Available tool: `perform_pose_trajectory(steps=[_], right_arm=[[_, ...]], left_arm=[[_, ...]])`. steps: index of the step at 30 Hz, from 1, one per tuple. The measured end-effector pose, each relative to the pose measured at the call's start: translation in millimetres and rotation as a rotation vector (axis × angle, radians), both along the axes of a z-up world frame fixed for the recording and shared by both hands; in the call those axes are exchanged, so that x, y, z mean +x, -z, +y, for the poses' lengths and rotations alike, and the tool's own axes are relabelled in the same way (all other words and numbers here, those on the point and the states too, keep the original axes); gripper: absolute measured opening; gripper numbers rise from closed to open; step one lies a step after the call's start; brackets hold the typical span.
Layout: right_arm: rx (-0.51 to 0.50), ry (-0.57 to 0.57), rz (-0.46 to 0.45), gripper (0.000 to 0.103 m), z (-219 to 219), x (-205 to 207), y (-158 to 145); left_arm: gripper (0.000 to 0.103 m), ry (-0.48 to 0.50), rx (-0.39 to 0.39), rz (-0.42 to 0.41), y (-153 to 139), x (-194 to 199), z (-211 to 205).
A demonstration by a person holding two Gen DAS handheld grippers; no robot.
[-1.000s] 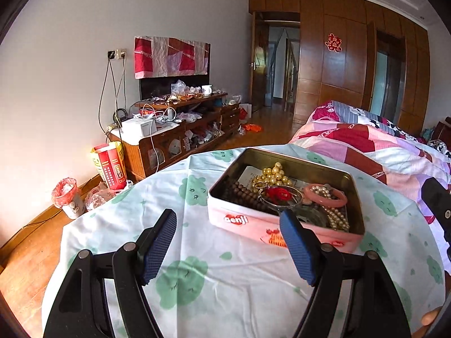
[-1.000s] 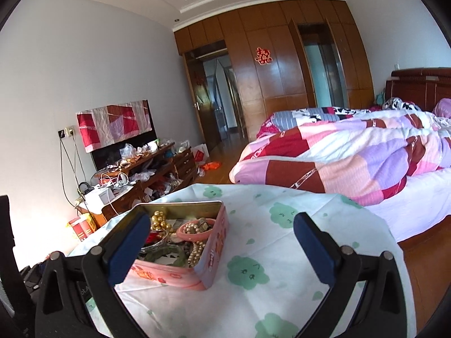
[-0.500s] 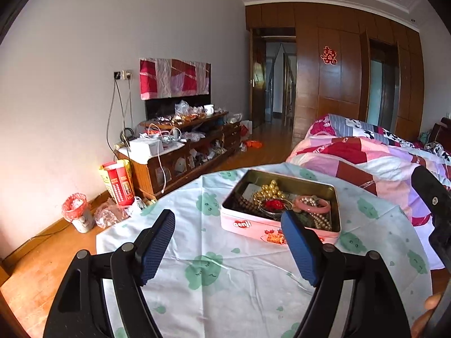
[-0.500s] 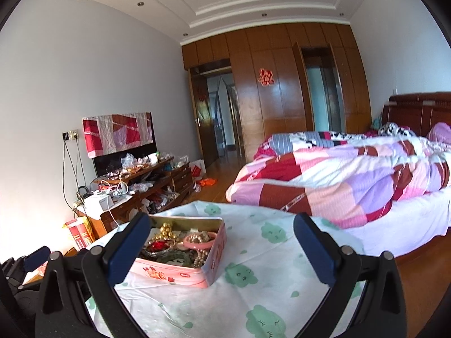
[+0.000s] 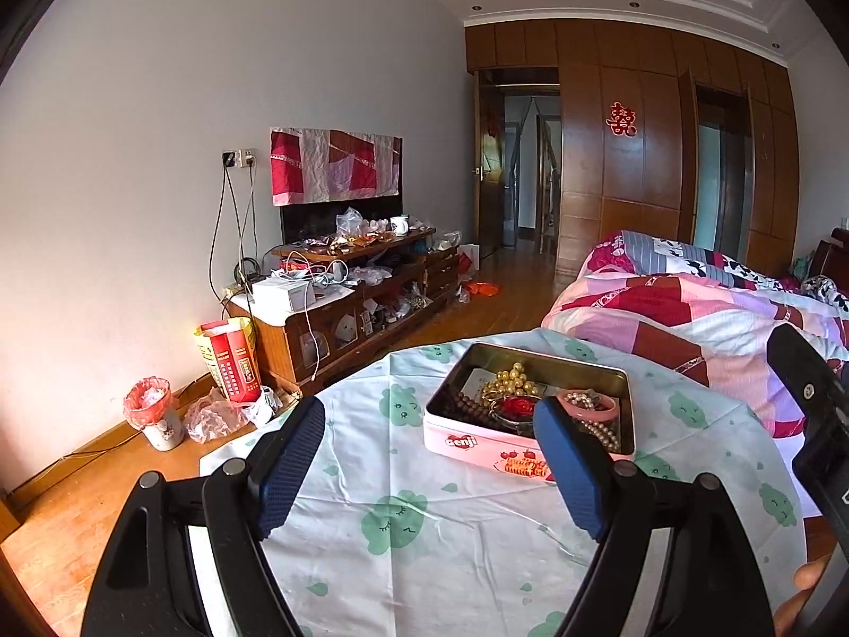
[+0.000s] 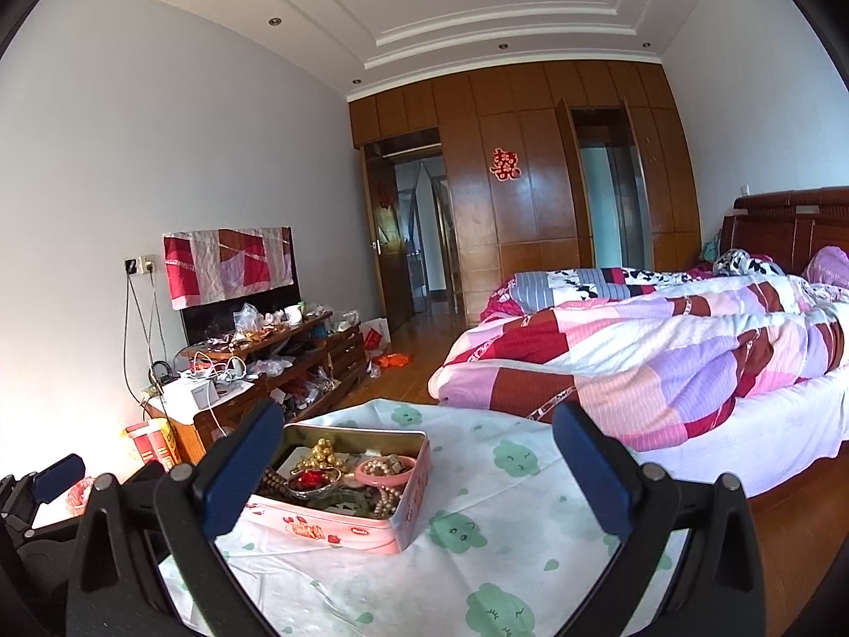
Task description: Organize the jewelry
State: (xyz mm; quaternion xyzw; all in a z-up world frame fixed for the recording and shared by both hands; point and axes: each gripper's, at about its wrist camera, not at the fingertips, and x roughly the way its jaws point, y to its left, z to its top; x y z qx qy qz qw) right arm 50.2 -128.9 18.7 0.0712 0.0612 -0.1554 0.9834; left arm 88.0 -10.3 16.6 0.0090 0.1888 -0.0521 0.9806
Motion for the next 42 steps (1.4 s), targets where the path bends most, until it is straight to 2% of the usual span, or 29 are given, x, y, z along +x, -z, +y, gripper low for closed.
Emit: perform_pose_trajectory(steps=[31,42], right_arm=[[0.004,0.006,-0.006,0.103,-2.5,0.6,-2.6],[0.016,0.017,0.002,0.103,-3.4,-2.5,-3.3]], left_arm=[[0.082,-0.019,0.004,-0.060,-11.5,-10.9,4.4],[0.083,-0.005,-0.001,-0.055,-15.3,-10.6,4.8]])
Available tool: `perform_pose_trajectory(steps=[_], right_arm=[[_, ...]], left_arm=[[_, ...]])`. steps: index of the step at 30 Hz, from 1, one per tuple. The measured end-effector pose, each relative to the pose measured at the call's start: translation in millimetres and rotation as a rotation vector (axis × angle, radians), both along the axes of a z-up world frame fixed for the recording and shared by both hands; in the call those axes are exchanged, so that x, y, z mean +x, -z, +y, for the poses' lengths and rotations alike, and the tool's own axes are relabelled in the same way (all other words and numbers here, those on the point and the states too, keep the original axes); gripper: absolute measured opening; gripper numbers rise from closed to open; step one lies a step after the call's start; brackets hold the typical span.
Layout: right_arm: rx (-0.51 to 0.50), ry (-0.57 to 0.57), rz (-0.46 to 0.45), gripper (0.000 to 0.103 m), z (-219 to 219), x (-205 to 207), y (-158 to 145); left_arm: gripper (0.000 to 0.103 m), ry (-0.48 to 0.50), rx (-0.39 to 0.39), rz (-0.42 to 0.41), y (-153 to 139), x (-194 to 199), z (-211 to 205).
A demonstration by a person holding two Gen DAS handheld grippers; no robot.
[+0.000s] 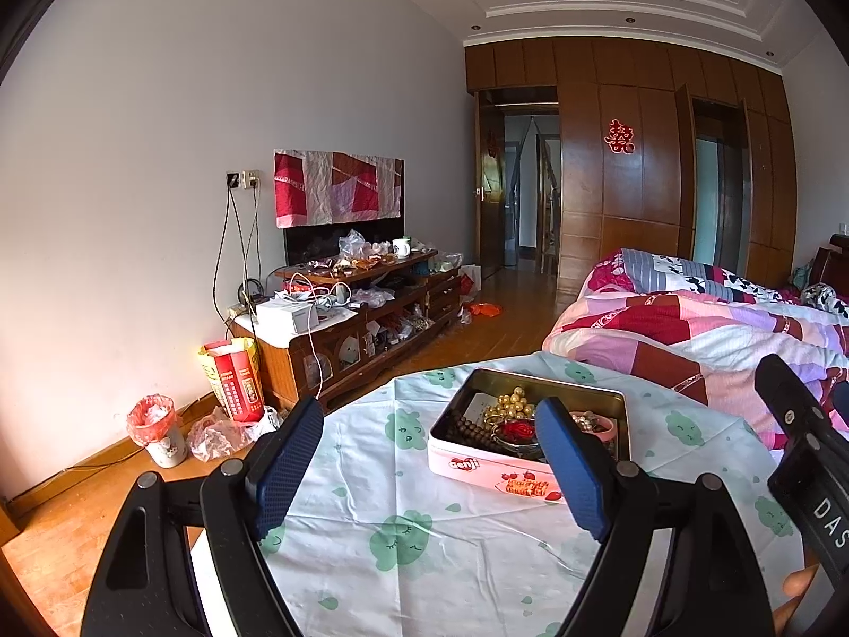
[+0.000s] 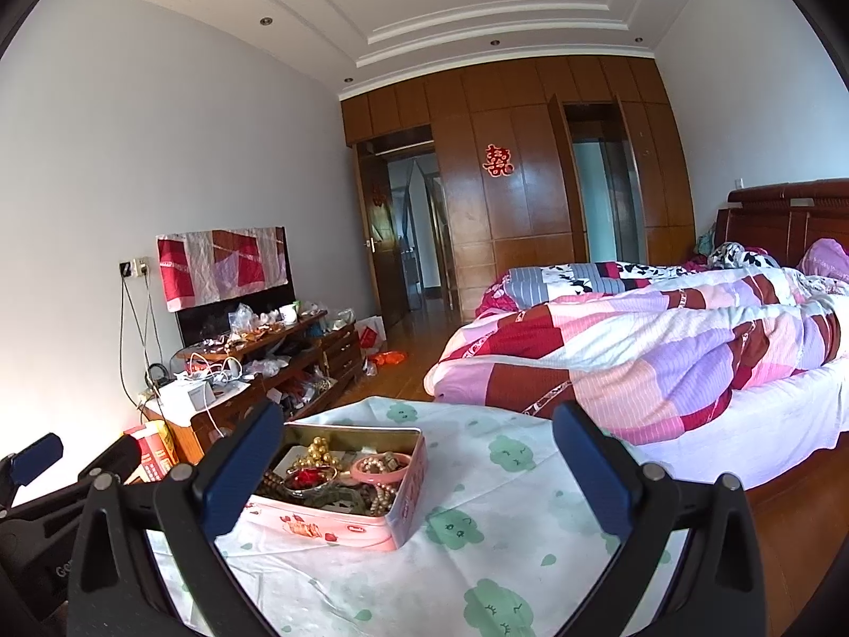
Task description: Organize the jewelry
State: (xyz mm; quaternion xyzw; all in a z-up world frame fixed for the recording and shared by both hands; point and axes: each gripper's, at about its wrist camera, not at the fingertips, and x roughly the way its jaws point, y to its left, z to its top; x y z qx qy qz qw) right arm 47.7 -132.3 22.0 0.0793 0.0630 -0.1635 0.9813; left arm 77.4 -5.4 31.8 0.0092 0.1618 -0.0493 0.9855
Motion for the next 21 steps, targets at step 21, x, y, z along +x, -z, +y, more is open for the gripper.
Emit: perform_pose_trajectory(steps=[21], right_arm=[[0.018,0.026,0.021,0.103,-3.7,2.0,5.1]], left_arm=[[0.083,-0.006,-0.030,0.020,1.8,9.1,7.0]])
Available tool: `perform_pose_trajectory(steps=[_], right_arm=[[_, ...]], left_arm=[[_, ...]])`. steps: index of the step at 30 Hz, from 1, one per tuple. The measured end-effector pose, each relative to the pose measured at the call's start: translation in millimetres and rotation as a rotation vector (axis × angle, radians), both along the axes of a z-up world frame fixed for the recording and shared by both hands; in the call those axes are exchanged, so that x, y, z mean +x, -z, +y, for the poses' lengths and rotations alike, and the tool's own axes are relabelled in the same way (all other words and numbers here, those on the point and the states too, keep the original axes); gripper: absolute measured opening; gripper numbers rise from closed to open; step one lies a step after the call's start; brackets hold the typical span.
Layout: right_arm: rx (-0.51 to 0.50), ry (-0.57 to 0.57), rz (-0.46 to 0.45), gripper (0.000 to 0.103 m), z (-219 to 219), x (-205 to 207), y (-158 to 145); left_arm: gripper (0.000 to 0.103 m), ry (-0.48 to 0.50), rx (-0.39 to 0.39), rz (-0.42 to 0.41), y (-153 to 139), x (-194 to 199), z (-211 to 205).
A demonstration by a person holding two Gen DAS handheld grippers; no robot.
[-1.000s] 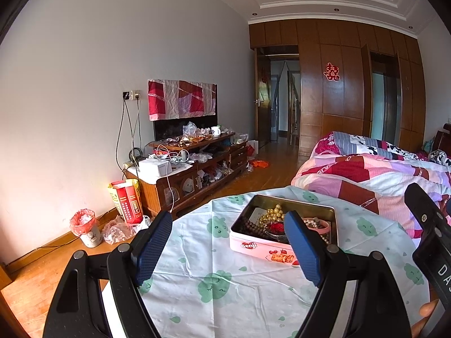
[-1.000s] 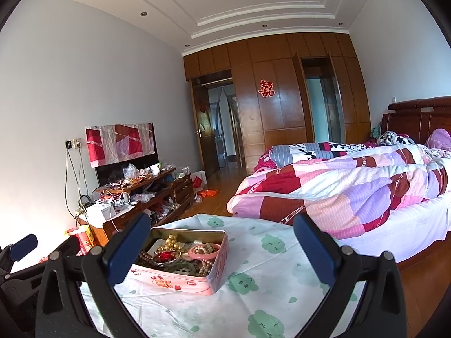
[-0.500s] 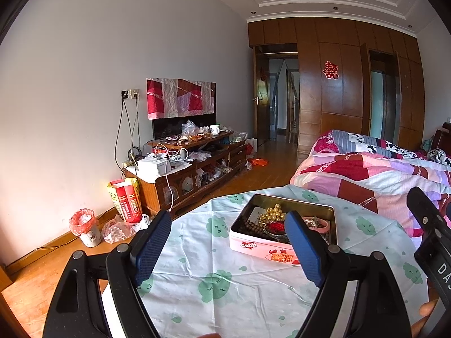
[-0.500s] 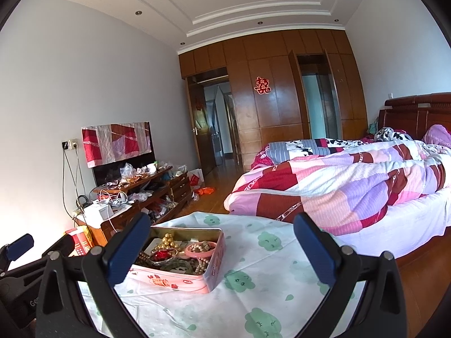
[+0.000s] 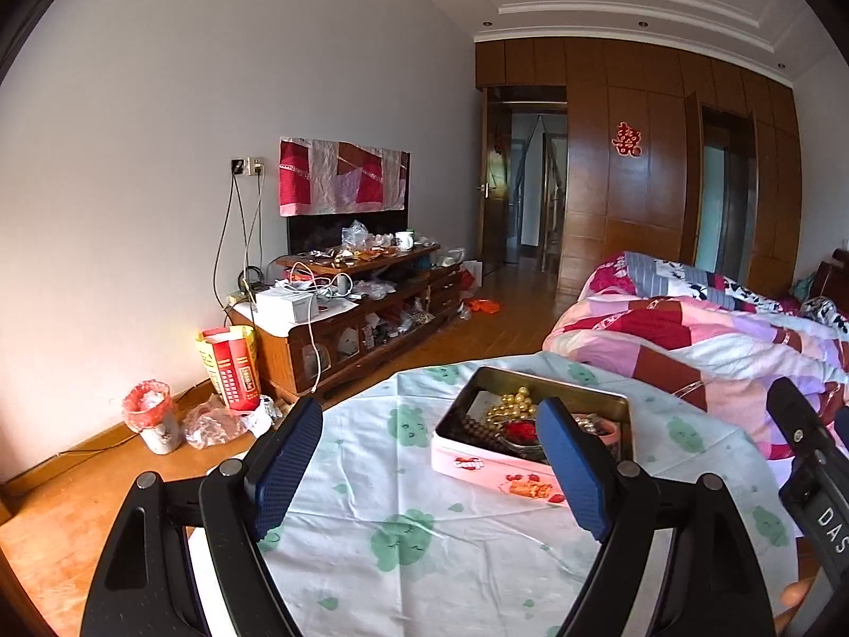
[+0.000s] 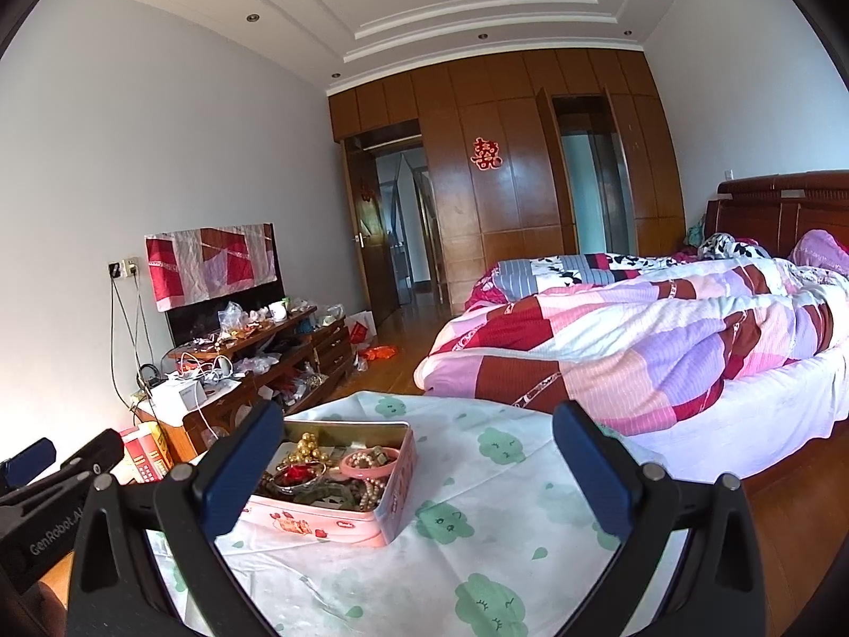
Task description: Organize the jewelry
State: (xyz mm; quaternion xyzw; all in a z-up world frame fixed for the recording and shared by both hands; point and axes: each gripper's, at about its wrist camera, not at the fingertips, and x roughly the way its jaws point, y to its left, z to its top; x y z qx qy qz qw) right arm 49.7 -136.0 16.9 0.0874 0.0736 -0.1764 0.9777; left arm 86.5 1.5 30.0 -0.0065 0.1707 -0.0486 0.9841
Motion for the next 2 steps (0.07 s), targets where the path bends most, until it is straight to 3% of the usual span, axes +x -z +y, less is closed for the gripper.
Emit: perform_pose_trajectory(steps=[2], right_arm=[[0.002,0.001,0.008,0.103,0.4,1.4,0.8]], left_arm=[[0.083,-0.005,0.001,0.013,0.5,1.5,0.7]])
